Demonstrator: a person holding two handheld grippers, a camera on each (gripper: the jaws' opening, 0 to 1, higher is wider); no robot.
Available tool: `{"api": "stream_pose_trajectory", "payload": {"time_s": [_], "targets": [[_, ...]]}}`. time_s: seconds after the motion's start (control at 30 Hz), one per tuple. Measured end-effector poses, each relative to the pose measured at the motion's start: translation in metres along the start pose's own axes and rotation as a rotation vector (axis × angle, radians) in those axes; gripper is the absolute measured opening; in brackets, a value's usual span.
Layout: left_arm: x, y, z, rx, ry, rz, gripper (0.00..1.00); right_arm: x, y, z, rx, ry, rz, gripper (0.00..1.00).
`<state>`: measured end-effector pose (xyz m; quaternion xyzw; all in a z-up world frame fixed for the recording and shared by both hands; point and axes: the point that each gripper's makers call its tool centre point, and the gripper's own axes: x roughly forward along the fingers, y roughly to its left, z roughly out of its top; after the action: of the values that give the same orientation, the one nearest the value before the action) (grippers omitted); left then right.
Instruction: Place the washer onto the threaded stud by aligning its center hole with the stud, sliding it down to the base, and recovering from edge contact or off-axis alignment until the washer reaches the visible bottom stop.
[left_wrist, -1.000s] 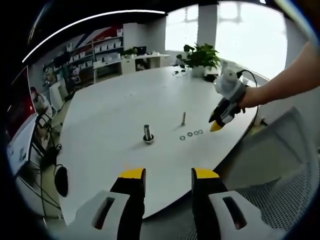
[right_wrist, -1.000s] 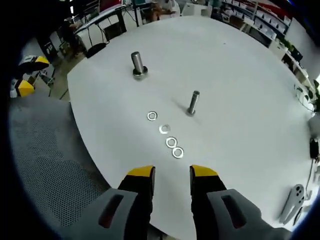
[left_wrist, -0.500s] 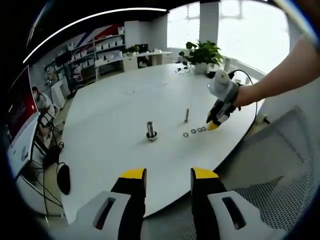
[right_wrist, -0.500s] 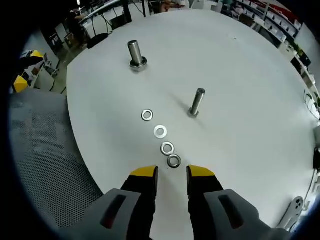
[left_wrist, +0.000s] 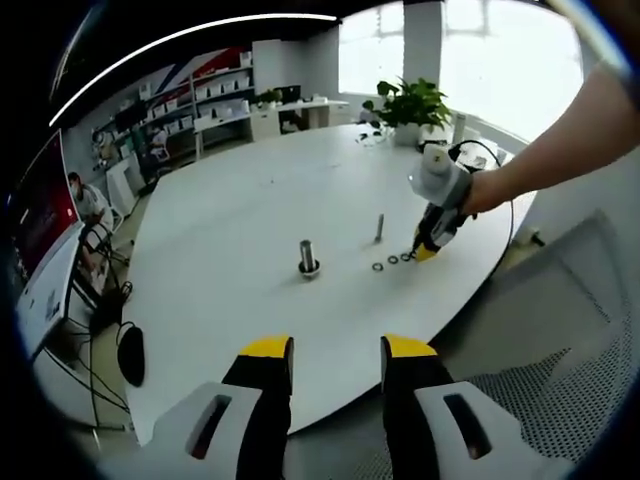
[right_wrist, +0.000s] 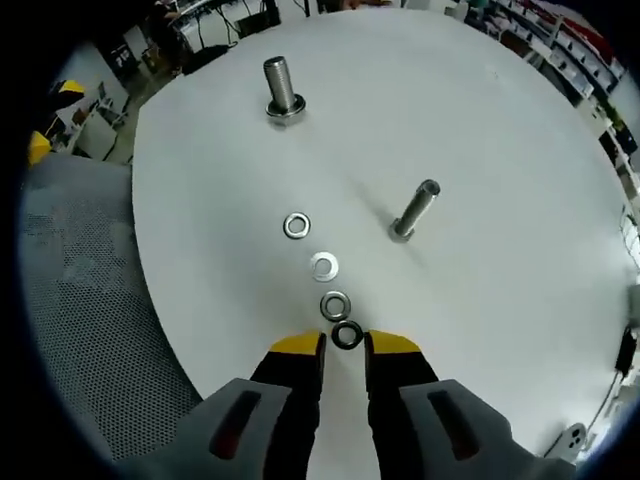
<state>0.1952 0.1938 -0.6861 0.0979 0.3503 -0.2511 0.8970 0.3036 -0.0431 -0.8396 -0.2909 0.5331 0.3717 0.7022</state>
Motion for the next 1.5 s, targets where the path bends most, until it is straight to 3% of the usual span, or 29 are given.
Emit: {"api": "stream_pose_trajectory", "payload": {"time_s": [0.27,0.4,0.53,0.73,0.83,1.03,1.5], "targets": [[0.0000,0.0014,-0.0008,-0.001,0.005,0.009,0.32,0.0018,-0.0004,-0.0015,-0.153,0.110,0.035,0.16],[0.0002,0.0016,-0.0027,0.003,0.015,0.012,0.32,0.0028,0.0004,0.0006,-0.137,0.139,0.031,0.17],[0.0007,0.0018,-0.0035,0.005,0.020,0.016,0.32,0.0017,0.0019,-0.0002,-0.186,0.160,0.039,0.16],[0.0009,0.0014,-0.0039,0.008,0.024,0.015,0.31,0.0019,-0.0010,-0.0016,-0.157,0.187,0.033,0.14],[0.0014,0.0008,-0.0052,0.009,0.030,0.011,0.31,0.0015,0.0036,0.0015,-0.209,0.204,0.027,0.14],[0.0005,0.0025,-0.0041,0.005,0.023,0.018,0.31,0.0022,0.0018,0.0011,-0.164,0.235,0.010,0.14],[0.0001,0.0034,-0.0027,0.005,0.015,0.020,0.31,0.0030,0.0016,-0.0002,-0.116,0.203,-0.036,0.14]]}}
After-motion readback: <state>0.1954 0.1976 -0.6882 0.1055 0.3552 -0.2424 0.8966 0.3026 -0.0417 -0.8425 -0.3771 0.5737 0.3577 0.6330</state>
